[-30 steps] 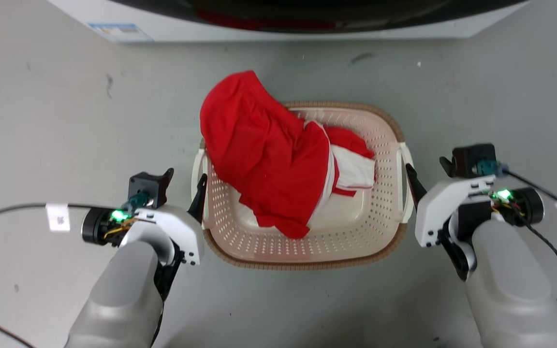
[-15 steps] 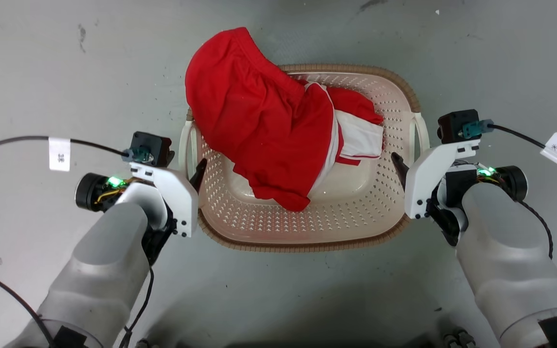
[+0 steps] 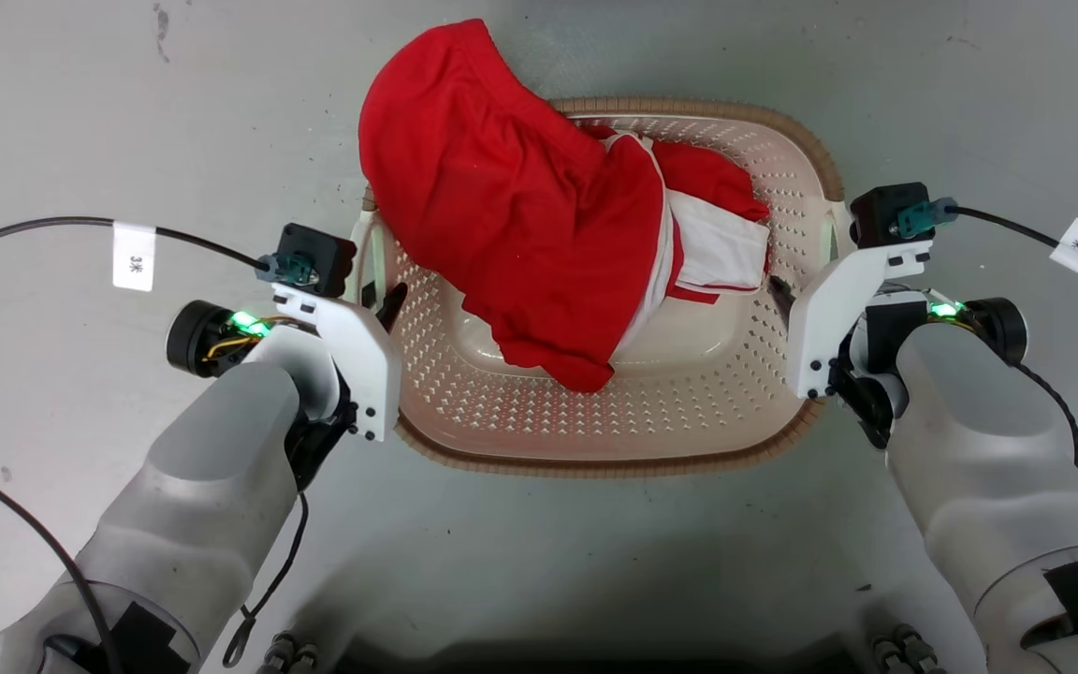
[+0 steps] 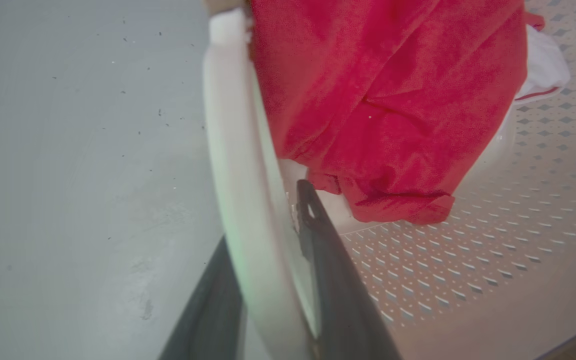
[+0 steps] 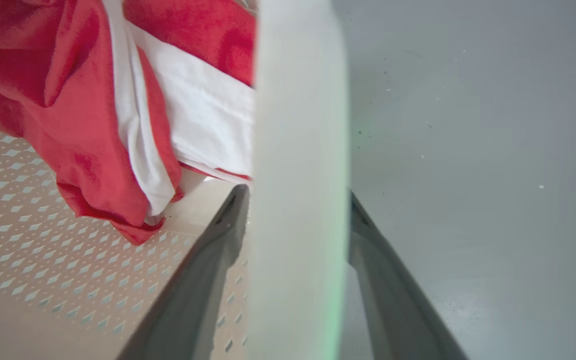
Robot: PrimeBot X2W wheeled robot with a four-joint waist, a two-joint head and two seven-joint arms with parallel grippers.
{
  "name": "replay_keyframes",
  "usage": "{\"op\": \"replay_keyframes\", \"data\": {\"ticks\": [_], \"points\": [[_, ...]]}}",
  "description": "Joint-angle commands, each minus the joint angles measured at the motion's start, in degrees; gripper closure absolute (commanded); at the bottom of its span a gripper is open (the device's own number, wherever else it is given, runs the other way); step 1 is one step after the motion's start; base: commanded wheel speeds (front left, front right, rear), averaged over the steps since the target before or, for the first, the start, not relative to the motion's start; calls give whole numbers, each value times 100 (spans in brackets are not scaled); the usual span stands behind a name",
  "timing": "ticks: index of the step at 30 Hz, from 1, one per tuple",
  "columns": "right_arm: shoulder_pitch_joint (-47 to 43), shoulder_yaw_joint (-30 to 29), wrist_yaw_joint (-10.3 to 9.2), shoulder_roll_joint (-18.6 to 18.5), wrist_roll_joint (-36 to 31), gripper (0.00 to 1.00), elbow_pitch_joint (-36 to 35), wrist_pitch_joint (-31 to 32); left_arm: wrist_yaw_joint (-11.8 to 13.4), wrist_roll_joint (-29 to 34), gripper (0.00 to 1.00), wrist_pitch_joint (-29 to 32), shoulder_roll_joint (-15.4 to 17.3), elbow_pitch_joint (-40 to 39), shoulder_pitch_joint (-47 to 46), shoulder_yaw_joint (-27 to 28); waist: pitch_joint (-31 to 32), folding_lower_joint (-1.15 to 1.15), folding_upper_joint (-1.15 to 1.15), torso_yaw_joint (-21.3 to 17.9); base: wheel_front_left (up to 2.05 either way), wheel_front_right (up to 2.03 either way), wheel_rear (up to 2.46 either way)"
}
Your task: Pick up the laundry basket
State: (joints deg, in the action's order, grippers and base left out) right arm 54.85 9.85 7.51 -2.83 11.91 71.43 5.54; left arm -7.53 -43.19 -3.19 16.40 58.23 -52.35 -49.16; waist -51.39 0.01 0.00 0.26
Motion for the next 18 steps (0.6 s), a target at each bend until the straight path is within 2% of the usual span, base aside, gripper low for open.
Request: {"op": "replay_keyframes", "data": {"ticks": [1,2,11,18], "points": [[87,56,-4,-8,42,100,51,18,18,-90,100,-14,66,47,-64,-77,-4,-1,0,16,0,0,0],[106,130,-3,-32,75,100,101,8,17,-253,100,-42,85,72,-74,-257,1,-1,0,26,0,0,0],[33,236,-3,-32,153,100,205,109,15,-812,100,-23,151,41,-4,-728,265,-1,0,4,0,0,0],[-118,312,-4,-34,87,100,232,541,7,-1356,100,420,380,-272,175,-1233,867,-1,0,-66,0,0,0]]}}
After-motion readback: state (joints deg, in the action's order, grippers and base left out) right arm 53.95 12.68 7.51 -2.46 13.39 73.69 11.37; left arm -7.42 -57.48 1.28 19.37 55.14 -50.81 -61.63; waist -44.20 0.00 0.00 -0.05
